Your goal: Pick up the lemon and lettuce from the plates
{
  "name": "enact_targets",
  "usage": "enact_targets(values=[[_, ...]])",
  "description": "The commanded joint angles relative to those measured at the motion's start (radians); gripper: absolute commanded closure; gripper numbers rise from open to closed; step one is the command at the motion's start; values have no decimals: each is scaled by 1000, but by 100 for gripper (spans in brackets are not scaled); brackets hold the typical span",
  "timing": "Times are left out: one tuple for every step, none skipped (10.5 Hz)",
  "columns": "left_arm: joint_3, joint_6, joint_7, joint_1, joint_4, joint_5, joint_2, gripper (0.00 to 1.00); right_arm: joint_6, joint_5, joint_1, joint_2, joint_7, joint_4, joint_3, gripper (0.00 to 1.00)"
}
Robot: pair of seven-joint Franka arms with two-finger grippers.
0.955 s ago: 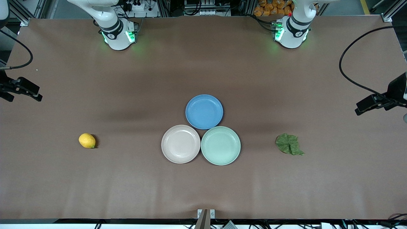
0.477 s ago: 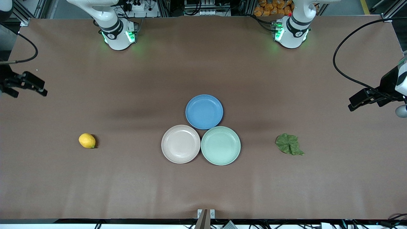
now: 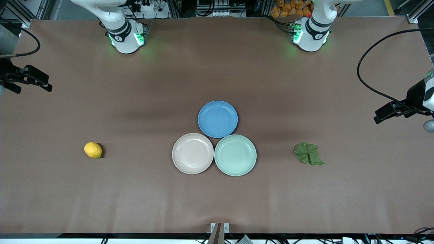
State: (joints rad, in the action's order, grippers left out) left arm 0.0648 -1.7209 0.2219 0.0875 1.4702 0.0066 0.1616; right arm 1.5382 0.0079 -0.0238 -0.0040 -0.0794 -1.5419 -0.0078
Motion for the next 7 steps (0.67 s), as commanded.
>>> enact_targets(values=[[0,-20,4,1,42,7,-45,0,-24,-13,2,-42,15,-14,-3,0],[3,-20,4,5,50,7,-54,0,-27,-13,-1,-44,13,-15,-4,0],[21,-22,4,18,85,7,-92,0,-27,-13,-1,-45,13,-15,-4,0],[21,-43,4,21,135,7,-129,0,-27,-13,-2,-47,13,-17,-6,0],[21,-57,4,18,160,7,-146,0,-27,-11,-4,-45,13,-18,-8,0],[23,-58,4,17,168,7,-158,0,-26,-13,-4,-48,13,-30,-8,0],[26,-63,4,21,188,9,-178,0,-27,-13,-4,-50,13,-32,-8,0]])
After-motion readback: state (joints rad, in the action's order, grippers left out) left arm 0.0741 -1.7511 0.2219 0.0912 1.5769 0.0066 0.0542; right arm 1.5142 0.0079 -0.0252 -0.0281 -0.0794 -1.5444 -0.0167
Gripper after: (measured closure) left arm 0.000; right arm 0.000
